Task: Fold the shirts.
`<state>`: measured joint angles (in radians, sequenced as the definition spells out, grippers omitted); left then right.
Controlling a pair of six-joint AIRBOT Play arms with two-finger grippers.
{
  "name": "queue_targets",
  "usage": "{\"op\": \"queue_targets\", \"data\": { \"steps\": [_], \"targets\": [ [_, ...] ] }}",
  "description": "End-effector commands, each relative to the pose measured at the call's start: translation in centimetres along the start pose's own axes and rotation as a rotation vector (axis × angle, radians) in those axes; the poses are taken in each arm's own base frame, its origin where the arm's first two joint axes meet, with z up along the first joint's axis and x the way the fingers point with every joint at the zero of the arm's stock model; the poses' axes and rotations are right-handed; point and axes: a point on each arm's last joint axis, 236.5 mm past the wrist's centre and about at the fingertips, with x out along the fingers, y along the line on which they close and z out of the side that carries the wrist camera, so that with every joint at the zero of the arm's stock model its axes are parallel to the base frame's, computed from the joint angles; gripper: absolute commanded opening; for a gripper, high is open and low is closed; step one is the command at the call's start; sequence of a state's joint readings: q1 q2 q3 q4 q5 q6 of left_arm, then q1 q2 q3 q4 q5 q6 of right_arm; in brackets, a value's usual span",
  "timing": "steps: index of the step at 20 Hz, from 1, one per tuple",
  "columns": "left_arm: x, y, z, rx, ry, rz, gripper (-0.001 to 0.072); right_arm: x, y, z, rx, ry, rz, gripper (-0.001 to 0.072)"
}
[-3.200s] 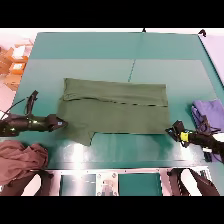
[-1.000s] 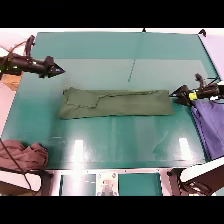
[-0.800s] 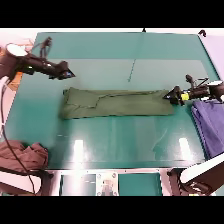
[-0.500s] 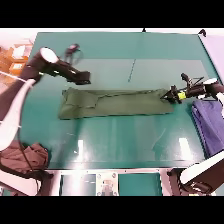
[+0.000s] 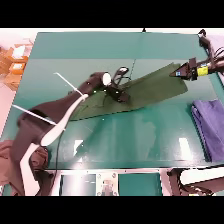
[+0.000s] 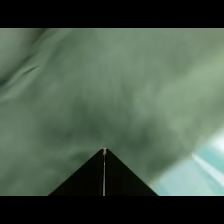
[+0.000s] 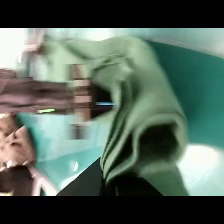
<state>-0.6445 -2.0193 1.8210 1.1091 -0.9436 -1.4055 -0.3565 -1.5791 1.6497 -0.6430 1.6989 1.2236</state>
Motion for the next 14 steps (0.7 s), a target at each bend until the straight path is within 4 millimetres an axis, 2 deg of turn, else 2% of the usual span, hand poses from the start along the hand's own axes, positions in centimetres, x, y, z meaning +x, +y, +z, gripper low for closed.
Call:
{"op": "queue_targets", "data": {
  "steps": [1,4,7,8,9,10,12,14],
  "targets": [
    [2.6,-2.2,-0.1,0.036,0.033,-0.028,0.0020,-1.0,5.7,-1.4,-0.040,0.012,0.024,0.0017],
    [3.2,-2.6,-0.4,0.016,0.043,-0.055,0.0020,-0.8,8.2,-1.7,-0.054,0.009,0.060,0.0017],
    [2.7,-3.5,-0.9,0.021,0.071,-0.086,0.0020,-0.1,9.0,-2.0,-0.035,0.030,0.068,0.0017],
    [2.2,-2.9,-1.4,0.040,0.098,-0.057,0.0020,0.3,9.3,-2.1,-0.035,0.037,0.070,0.0017],
    [1.2,-1.2,-2.0,0.057,0.137,0.018,0.0020,0.6,9.7,-2.2,-0.042,0.043,0.073,0.0017],
    [-0.6,1.4,-2.5,0.075,0.190,0.135,0.0019,1.1,10.0,-2.2,-0.039,0.047,0.076,0.0017],
    [-6.3,7.3,-2.6,0.088,0.269,0.385,0.0020,2.2,11.0,-1.9,-0.039,0.043,0.082,0.0017],
    [-12.5,10.8,-2.1,0.046,0.270,0.480,0.0020,3.8,12.4,-2.0,-0.059,0.057,0.092,0.0017]
  ]
}}
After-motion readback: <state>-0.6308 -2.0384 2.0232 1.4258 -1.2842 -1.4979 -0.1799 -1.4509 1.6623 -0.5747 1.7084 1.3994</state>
